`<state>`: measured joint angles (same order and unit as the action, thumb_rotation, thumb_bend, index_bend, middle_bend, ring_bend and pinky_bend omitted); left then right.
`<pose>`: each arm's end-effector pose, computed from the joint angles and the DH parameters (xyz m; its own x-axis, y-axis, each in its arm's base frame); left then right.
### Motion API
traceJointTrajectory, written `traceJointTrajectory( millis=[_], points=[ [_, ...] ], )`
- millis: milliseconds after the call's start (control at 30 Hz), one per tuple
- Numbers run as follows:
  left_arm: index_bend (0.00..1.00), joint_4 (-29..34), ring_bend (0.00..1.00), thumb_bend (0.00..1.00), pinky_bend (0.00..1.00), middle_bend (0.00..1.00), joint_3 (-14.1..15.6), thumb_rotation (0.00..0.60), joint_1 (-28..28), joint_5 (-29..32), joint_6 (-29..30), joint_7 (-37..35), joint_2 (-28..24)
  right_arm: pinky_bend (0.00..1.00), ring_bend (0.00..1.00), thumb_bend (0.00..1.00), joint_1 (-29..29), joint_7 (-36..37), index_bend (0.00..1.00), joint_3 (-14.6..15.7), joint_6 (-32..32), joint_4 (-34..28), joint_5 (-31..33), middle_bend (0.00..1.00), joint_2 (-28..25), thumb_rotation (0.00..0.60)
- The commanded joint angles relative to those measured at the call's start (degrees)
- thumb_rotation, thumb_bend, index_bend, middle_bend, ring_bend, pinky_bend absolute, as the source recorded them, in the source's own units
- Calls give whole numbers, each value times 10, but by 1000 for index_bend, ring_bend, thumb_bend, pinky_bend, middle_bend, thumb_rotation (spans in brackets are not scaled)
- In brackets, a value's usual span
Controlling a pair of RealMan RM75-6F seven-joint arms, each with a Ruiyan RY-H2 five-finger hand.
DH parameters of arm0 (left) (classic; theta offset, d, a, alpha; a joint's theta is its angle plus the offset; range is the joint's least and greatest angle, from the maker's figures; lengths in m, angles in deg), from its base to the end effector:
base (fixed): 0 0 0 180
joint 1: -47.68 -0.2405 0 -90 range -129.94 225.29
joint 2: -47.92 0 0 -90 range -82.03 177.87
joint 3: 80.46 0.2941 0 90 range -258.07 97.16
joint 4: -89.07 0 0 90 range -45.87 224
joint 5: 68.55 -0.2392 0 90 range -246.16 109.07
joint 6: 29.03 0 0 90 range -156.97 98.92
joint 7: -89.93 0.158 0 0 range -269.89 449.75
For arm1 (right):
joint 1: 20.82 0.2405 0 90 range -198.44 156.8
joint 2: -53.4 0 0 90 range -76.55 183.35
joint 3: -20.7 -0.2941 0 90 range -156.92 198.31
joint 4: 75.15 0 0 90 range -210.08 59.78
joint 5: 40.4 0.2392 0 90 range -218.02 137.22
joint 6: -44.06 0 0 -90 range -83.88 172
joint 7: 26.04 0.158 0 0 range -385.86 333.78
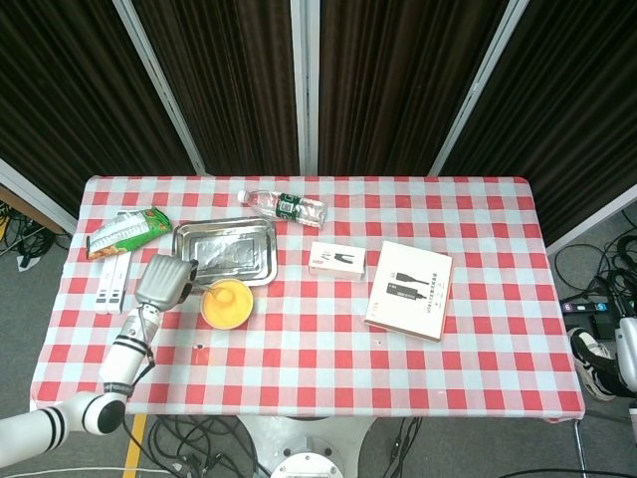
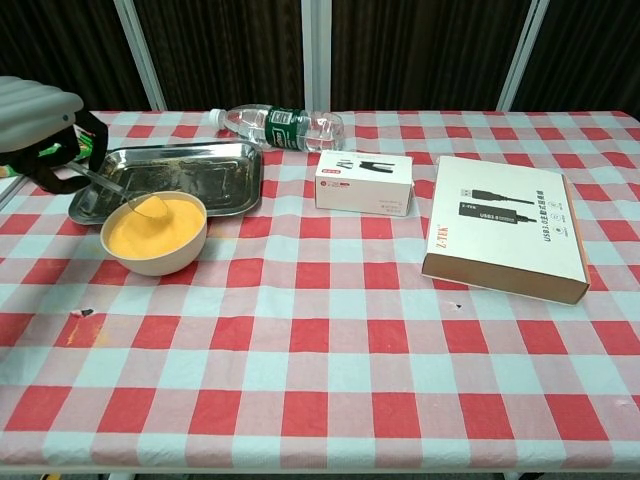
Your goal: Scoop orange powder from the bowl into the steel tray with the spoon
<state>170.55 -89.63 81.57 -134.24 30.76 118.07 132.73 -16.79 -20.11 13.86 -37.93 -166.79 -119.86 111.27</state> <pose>-0.2536 0.3773 -0.0055 0.6215 0.1567 0.7676 0.7774 -0.2447 -0.5795 -0.3816 -0.2113 0.2034 0.3931 0.0280 0.9191 -0.9146 0.1152 0.3877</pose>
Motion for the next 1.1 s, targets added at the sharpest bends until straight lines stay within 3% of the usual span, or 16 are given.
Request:
traceJointTrajectory(
  millis=[33, 233, 400, 667, 867, 1100],
  points=[
    [717, 21, 972, 504, 1000, 1000, 0, 600, -4, 9, -19, -30, -23, 118, 34, 148, 0, 0, 86, 0, 0, 0, 0, 223, 0, 600],
    [716, 3, 972, 504, 1000, 1000, 23, 600, 2, -38, 20, 37, -17, 118, 35, 148, -2, 0, 86, 0, -3, -1, 1, 223, 0, 600],
    [715, -49, 973, 504, 1000, 1000, 53, 600, 16, -140, 95, 173, 5, 118, 34, 148, -2, 0, 85, 1, -3, -2, 0, 223, -1, 600],
    [714, -89, 974, 504, 1000, 1000, 79, 600, 27, -238, 142, 265, 19, 118, 34, 148, -2, 0, 86, 0, -3, -4, 1, 223, -4, 600],
    [710, -114, 974, 504, 1000, 1000, 82, 600, 17, -268, 172, 318, 36, 118, 34, 148, -2, 0, 86, 0, -2, -4, 2, 223, -5, 600],
    [709, -82, 973, 503, 1000, 1000, 98, 600, 7, -285, 158, 391, 34, 118, 35, 148, -2, -2, 86, 0, -2, -6, 2, 223, -5, 600]
  ],
)
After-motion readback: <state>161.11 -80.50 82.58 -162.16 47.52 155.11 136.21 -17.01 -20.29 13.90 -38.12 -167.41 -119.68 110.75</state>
